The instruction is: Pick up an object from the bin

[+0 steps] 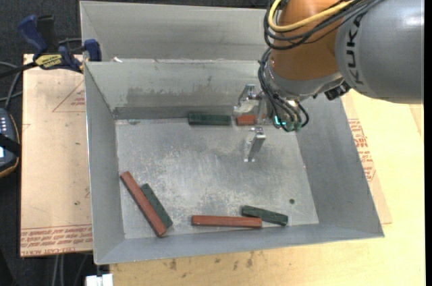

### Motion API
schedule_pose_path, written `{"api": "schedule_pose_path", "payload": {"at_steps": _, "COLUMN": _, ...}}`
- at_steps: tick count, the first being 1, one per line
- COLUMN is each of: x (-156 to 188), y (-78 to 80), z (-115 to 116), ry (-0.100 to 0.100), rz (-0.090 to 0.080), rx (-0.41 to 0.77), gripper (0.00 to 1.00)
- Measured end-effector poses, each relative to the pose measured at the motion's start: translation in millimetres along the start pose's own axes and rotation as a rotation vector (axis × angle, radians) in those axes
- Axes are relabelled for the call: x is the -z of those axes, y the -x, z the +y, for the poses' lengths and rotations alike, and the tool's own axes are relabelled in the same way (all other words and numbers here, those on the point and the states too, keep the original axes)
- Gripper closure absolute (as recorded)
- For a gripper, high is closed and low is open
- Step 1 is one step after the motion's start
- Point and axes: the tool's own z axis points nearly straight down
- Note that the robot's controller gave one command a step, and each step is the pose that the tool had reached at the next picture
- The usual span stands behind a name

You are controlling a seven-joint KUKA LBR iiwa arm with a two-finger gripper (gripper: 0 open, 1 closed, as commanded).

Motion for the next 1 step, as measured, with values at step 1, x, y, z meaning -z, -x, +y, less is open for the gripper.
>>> {"api": "schedule_pose_path", "payload": {"at_steps": 1, "x": 4.5, "y": 1.7, "z": -0.1, "ry": 0.000, "rz": -0.008, "rx": -0.001, "gripper": 0.00}}
